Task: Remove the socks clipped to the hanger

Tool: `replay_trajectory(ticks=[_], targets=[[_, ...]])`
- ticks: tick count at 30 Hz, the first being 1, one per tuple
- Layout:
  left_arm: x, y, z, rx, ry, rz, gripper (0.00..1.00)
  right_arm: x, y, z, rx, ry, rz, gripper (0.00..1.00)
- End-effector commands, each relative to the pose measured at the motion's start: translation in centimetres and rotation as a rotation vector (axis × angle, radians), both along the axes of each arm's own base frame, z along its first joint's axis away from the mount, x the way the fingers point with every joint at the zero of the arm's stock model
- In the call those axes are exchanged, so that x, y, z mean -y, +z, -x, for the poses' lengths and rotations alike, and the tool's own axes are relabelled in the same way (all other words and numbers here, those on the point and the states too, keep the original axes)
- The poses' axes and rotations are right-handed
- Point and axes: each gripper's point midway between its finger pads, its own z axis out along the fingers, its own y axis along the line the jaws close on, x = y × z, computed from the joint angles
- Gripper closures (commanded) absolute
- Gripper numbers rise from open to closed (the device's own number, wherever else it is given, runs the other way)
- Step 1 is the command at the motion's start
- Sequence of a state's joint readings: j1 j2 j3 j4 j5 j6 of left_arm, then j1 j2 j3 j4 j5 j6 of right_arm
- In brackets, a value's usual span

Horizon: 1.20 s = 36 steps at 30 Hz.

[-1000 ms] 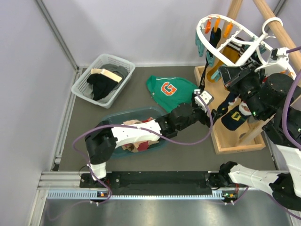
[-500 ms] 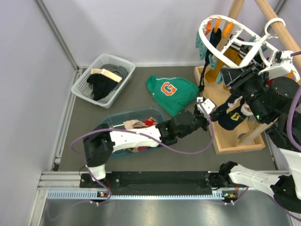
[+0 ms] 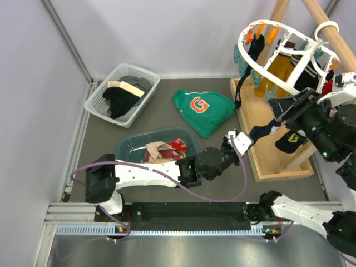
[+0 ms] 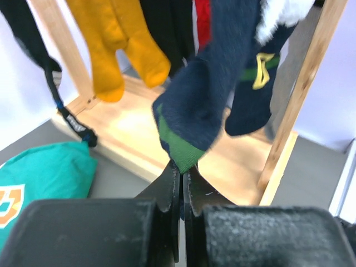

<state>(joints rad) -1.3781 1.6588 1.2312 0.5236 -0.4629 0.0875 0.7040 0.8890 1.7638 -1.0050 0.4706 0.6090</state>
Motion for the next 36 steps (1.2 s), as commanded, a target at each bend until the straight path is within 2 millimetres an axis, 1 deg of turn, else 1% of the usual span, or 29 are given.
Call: replay_trajectory(ticks=[1, 3, 6, 7, 8, 10, 11, 16, 17, 18, 19, 21, 22, 23, 24, 26, 28, 29, 30, 36], targets=[[-2.0, 2.8, -0.1, 0.032, 0.067, 0.065, 1.00, 1.5, 1.6, 1.2, 0.007, 0.001, 0.080, 0.53], [-2.3, 2.9, 0.0, 0.035, 0.074, 0.059, 1.00, 1.9, 2.3, 1.8, 0.018, 0.007, 0.076, 0.53], [-2.8, 3.1, 0.4, 0.044, 0.091, 0.053, 1.00, 2.8, 1.9, 2.4, 0.021, 0.001, 0.111, 0.53], [-3.0, 2.9, 0.4, 0.045, 0.101, 0.045, 1.00, 3.4, 1.8, 2.4, 0.019, -0.031, 0.114, 0.53], [-3.5, 3.2, 0.2, 0.046, 0.118, 0.048, 1.00, 3.8, 1.3, 2.3, -0.001, -0.050, 0.132, 0.53], [-3.9, 3.1, 0.3, 0.054, 0.130, 0.047, 1.00, 4.5, 1.3, 2.3, -0.012, -0.092, 0.134, 0.53], [-4.2, 3.3, 0.3, 0.058, 0.141, 0.050, 1.00, 4.6, 0.8, 2.1, -0.034, -0.102, 0.152, 0.54], [-5.2, 3.6, 0.8, 0.118, 0.215, 0.004, 1.00, 4.8, 0.4, 1.6, -0.066, -0.131, 0.185, 0.55], [-5.3, 3.8, 0.8, 0.129, 0.227, 0.006, 1.00, 4.7, 0.4, 1.4, -0.071, -0.134, 0.190, 0.55], [-5.2, 3.8, 1.4, 0.139, 0.227, -0.002, 1.00, 4.5, 0.3, 1.1, -0.077, -0.136, 0.198, 0.55], [-5.3, 4.0, 1.4, 0.154, 0.242, -0.017, 1.00, 4.3, 0.3, 0.8, -0.078, -0.136, 0.204, 0.55], [-5.0, 3.7, 1.8, 0.164, 0.245, -0.035, 1.00, 3.8, 0.2, 0.4, -0.080, -0.129, 0.205, 0.55], [-5.1, 3.8, 1.8, 0.174, 0.261, -0.047, 1.00, 3.3, 0.3, 0.0, -0.079, -0.124, 0.201, 0.55], [-5.0, 3.4, 1.7, 0.179, 0.269, -0.061, 1.00, 3.2, 0.3, -0.2, -0.080, -0.125, 0.203, 0.55], [-4.9, 3.5, 2.0, 0.183, 0.273, -0.059, 1.00, 3.1, 0.5, -0.4, -0.079, -0.129, 0.198, 0.55], [-4.9, 3.5, 1.9, 0.197, 0.288, -0.073, 1.00, 2.9, 0.3, -0.9, -0.095, -0.145, 0.215, 0.55], [-4.9, 3.7, 2.2, 0.209, 0.285, -0.079, 1.00, 3.3, 0.5, -1.1, -0.093, -0.170, 0.221, 0.55], [-4.8, 3.7, 2.3, 0.212, 0.288, -0.080, 1.00, 3.3, 0.1, -1.4, -0.111, -0.179, 0.242, 0.55], [-4.8, 3.8, 2.4, 0.214, 0.287, -0.080, 1.00, 3.8, 0.4, -1.4, -0.110, -0.202, 0.247, 0.55], [-4.5, 3.5, 2.4, 0.223, 0.289, -0.095, 1.00, 4.5, -0.3, -1.7, -0.166, -0.260, 0.319, 0.54]])
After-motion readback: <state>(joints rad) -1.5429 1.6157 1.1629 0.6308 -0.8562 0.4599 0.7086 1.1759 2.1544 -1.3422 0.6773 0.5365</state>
